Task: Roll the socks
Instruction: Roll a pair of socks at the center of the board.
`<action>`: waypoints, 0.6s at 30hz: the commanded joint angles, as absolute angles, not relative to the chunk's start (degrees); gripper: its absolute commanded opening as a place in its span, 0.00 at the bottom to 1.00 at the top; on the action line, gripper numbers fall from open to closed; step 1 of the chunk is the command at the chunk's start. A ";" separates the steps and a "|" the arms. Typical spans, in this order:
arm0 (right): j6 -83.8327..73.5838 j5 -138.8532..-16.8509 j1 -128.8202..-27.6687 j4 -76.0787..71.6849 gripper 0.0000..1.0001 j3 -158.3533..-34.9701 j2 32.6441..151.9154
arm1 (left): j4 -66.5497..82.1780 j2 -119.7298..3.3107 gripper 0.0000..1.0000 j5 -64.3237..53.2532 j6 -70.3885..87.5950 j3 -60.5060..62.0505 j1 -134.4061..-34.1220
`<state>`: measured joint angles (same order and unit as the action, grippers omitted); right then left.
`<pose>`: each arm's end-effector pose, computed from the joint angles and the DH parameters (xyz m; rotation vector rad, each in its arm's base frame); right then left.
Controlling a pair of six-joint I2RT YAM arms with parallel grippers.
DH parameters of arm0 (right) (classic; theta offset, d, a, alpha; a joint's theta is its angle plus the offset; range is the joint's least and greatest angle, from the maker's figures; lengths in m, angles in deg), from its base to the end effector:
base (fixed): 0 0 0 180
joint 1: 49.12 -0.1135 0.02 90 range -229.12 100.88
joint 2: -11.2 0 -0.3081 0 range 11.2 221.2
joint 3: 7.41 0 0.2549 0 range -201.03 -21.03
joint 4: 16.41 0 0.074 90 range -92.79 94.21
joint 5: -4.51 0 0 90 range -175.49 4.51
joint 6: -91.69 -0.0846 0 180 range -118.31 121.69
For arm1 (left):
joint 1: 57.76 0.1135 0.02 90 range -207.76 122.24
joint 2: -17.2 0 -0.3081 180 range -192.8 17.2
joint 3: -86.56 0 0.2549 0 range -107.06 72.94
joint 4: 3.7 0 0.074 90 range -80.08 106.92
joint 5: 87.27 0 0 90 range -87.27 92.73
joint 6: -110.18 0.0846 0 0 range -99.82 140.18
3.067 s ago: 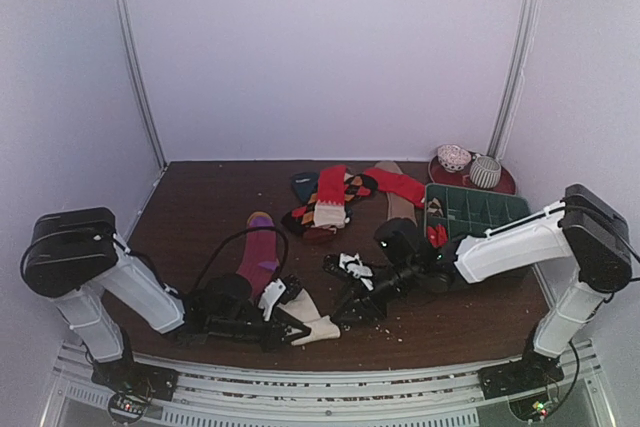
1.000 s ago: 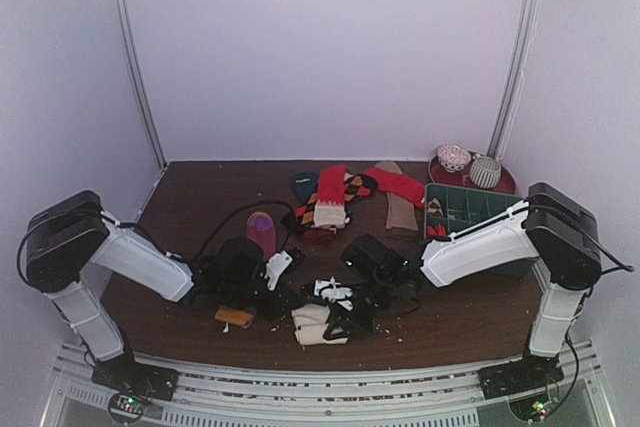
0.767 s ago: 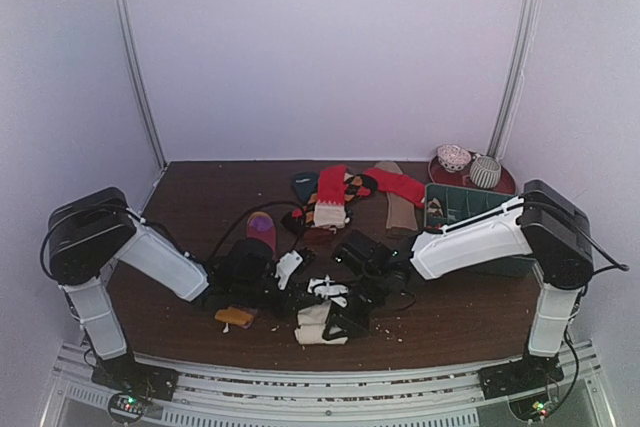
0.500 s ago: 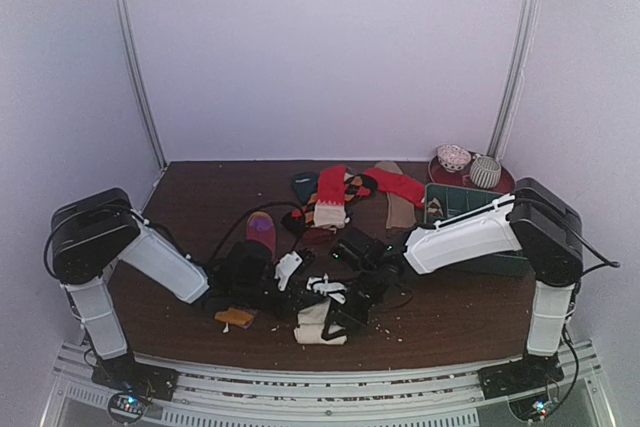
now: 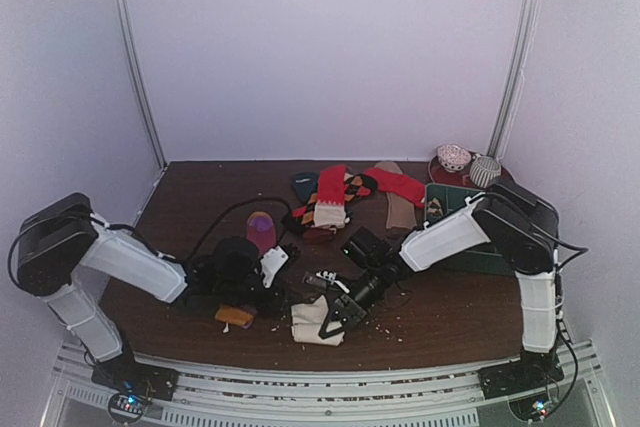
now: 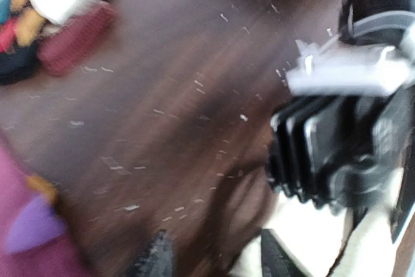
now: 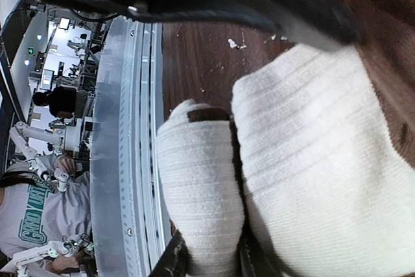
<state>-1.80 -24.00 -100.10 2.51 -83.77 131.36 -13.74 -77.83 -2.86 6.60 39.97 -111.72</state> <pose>0.2011 0.3663 0.1018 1.3626 -2.1842 -1.6305 0.1934 -0.2799 0.1314 0.8609 2.1809 -0.7250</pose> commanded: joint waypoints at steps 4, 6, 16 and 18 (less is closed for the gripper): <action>-4.41 -38.80 -100.91 16.11 0.23 -79.53 141.93 | -15.95 -54.93 0.61 1.86 14.41 48.12 -112.66; -4.44 -39.01 -100.80 16.61 0.23 -80.62 142.51 | -19.43 -50.47 0.62 -0.55 17.72 51.99 -116.83; -4.70 -41.16 -100.54 17.78 0.23 -83.46 142.53 | -31.75 -70.01 0.73 -0.07 18.94 51.29 -127.61; -4.80 -41.16 -100.47 17.54 0.23 -83.36 142.21 | -32.38 -72.78 0.74 0.20 19.69 49.51 -127.70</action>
<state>-4.16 -18.91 -99.44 7.40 -87.59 134.75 -25.00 -68.47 -0.28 17.16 52.52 -127.32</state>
